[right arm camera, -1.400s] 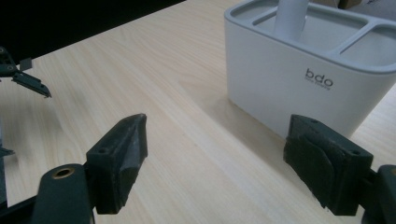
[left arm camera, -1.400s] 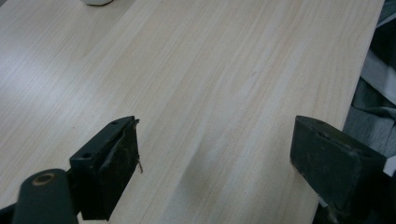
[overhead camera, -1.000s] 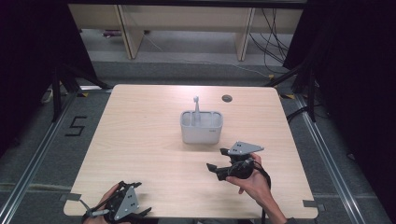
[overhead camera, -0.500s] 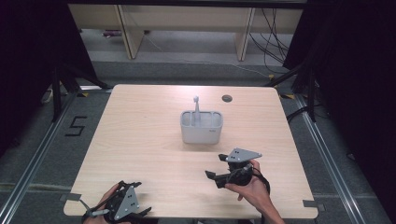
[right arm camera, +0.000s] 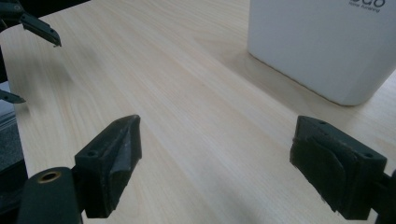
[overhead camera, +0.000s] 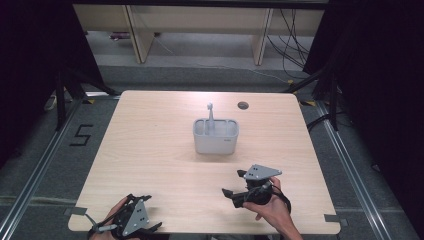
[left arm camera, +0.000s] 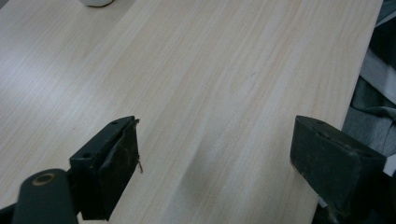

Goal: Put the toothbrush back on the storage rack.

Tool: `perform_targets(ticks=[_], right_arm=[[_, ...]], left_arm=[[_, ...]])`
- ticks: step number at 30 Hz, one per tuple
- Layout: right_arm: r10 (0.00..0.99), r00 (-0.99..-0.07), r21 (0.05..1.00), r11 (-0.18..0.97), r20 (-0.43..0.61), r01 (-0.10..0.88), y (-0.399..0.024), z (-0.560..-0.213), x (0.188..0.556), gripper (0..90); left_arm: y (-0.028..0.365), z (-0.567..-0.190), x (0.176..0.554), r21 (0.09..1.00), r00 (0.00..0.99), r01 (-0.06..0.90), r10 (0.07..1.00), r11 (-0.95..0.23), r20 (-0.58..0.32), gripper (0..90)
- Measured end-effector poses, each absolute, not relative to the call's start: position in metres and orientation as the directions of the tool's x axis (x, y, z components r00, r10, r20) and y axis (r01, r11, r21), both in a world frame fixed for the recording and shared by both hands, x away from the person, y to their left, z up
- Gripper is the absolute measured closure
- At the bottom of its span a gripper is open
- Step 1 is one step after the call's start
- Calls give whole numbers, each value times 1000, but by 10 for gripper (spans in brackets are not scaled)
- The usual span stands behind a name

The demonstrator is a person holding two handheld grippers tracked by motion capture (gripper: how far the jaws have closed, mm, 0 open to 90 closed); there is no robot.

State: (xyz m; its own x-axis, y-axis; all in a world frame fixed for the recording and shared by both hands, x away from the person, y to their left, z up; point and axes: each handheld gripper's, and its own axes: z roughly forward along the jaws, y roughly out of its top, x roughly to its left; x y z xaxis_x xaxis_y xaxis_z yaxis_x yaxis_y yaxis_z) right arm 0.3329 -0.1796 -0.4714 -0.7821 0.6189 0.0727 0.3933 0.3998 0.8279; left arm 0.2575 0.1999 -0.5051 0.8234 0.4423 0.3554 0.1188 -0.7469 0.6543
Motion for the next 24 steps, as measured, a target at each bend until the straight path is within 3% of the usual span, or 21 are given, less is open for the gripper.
perform_targets(ticks=[24], right_arm=[[637, -768, 796, 430, 66, 425, -191, -487, 308, 163]], left_arm=[[199, -506, 258, 654, 825, 123, 444, -747, 351, 150]])
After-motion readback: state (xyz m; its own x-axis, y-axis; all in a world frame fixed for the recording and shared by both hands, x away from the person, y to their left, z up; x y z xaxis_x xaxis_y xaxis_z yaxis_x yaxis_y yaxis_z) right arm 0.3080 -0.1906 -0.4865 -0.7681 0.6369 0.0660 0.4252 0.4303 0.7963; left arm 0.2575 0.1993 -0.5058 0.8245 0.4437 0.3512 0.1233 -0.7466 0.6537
